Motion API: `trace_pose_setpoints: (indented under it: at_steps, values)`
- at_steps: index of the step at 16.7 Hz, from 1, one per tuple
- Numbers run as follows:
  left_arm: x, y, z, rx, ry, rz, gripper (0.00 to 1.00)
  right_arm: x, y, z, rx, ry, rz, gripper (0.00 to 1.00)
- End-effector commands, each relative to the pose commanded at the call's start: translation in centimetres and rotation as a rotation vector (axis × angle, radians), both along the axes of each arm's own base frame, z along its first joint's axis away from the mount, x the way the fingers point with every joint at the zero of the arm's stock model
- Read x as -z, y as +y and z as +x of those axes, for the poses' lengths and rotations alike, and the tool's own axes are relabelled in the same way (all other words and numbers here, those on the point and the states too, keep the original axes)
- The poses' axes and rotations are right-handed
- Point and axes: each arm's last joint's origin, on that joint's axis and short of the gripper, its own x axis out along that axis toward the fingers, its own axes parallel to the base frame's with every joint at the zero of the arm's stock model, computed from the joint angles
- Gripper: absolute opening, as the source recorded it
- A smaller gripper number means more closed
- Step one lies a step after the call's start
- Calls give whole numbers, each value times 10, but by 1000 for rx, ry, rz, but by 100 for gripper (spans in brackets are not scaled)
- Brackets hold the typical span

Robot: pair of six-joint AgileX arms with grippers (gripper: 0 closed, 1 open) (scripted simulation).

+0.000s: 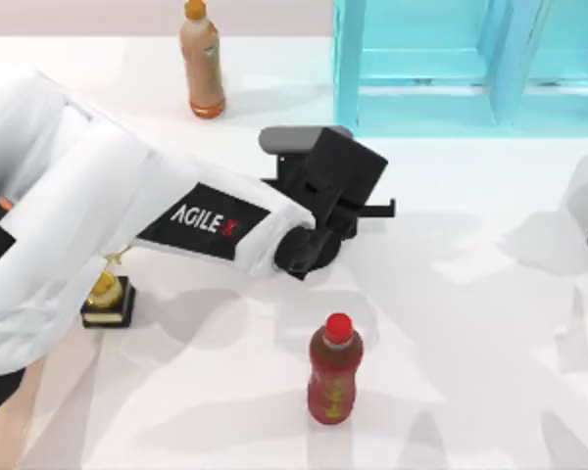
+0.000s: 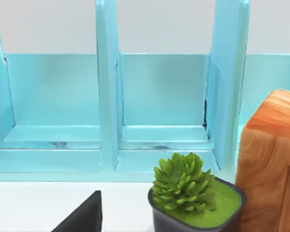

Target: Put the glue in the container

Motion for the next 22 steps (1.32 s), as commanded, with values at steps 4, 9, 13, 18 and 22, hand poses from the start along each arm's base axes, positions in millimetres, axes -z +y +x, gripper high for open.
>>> trace_pose_setpoints:
  at_steps: [4, 9, 13, 18, 22]
  values:
    - [-9, -2, 1, 1, -9, -8, 0, 0, 0, 0, 0, 0, 0, 100]
    - [-53, -3, 1, 3, 9, 4, 0, 0, 0, 0, 0, 0, 0, 100]
    - [-94, -1, -1, 3, 6, 5, 0, 0, 0, 0, 0, 0, 0, 100]
    - [-99, -1, 0, 3, 2, 3, 0, 0, 0, 0, 0, 0, 0, 100]
    - [-100, 25, 6, 19, 41, 21, 0, 0, 0, 0, 0, 0, 0, 100]
